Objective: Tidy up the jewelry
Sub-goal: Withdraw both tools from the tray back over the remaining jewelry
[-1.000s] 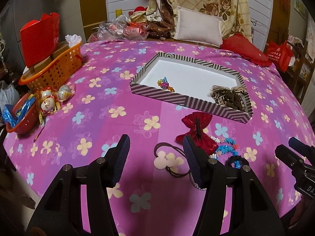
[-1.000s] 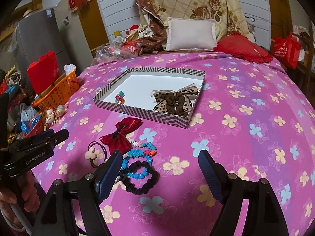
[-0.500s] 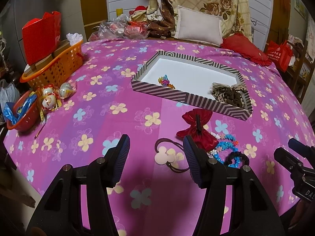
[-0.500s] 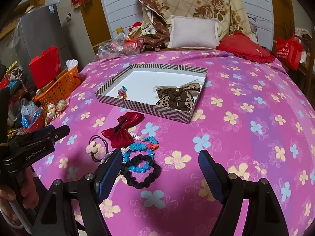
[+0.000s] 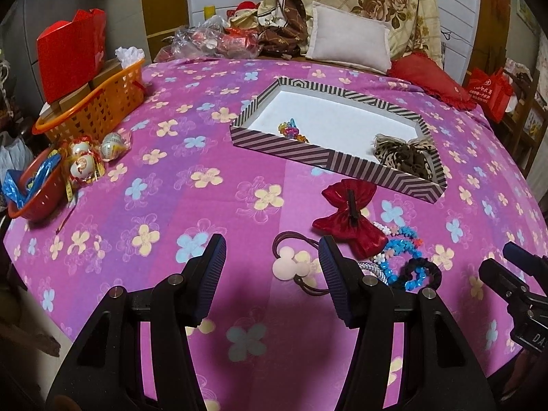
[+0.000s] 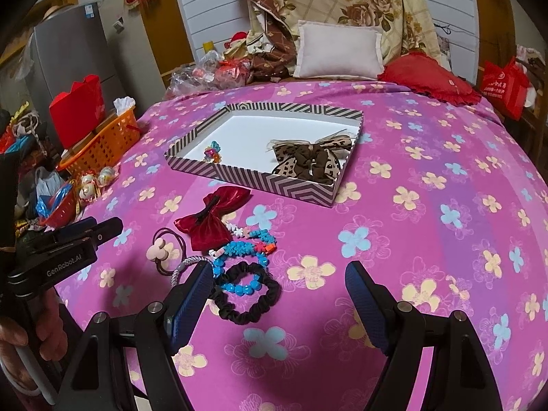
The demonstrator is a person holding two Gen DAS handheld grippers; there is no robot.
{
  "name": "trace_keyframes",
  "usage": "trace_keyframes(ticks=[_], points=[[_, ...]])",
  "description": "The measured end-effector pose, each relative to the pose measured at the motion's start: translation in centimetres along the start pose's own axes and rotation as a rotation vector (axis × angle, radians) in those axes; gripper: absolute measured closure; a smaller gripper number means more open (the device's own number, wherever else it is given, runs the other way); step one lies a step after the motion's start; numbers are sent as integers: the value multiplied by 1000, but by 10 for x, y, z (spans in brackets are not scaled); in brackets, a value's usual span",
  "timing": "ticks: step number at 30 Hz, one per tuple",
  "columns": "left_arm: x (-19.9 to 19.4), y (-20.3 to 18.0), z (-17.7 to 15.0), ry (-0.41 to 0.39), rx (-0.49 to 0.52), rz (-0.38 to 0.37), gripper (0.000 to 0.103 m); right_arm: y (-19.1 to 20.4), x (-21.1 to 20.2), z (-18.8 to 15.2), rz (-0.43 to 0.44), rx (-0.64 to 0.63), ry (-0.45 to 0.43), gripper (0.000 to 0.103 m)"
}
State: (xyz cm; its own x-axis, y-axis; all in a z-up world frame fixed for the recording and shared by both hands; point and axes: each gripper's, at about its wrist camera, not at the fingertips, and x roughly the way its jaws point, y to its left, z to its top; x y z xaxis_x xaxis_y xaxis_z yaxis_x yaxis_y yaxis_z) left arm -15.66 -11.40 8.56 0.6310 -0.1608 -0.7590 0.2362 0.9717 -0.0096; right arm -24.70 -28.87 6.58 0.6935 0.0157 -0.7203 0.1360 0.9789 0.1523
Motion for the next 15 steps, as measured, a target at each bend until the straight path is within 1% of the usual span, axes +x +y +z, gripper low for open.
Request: trace_keyframes(ticks=[15], points=[[9, 1, -4, 23, -9, -5, 47, 1, 10, -5, 1, -1, 28, 26]])
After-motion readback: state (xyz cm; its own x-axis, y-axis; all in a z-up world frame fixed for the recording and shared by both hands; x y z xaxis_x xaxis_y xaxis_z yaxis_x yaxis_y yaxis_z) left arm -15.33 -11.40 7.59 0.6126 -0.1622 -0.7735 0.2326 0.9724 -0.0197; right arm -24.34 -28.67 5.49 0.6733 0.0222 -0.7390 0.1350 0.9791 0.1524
